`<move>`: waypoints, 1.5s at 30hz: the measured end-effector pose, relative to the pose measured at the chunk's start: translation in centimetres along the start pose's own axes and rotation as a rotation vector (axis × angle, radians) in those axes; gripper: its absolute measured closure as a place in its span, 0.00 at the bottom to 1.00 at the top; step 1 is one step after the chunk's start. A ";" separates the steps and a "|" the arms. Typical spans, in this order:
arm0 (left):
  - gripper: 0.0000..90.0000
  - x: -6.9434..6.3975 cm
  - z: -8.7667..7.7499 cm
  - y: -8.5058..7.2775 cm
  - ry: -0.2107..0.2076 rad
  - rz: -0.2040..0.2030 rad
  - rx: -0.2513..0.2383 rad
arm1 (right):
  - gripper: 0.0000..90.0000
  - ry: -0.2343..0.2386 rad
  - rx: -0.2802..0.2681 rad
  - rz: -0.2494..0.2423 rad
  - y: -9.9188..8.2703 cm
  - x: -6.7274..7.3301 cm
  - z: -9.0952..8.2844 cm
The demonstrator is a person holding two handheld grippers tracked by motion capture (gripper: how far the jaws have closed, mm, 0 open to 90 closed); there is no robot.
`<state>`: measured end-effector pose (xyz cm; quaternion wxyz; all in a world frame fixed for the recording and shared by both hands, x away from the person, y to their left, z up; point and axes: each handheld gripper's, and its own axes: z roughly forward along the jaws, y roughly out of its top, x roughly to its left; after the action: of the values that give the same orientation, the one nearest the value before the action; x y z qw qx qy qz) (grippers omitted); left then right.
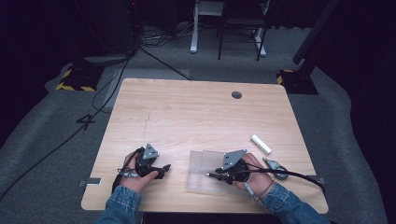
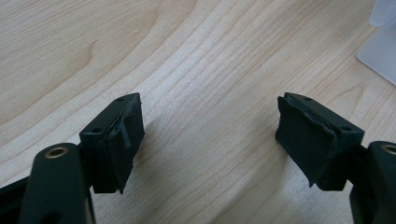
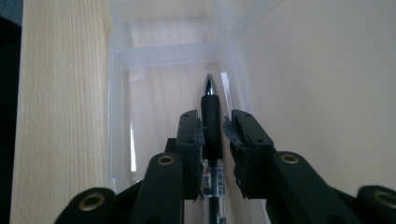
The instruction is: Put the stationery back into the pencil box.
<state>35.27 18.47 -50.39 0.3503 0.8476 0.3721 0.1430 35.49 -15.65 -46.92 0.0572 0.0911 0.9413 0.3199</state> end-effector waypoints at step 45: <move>0.22 0.2 0.7 0.7 -0.008 0.009 0.004 | 0.37 -0.337 0.117 0.473 -8.0 -5.8 -11.9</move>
<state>36.12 17.89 -50.42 0.3495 0.8505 0.3671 0.1404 38.11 -30.13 -42.12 0.1313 0.3629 0.8880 0.2501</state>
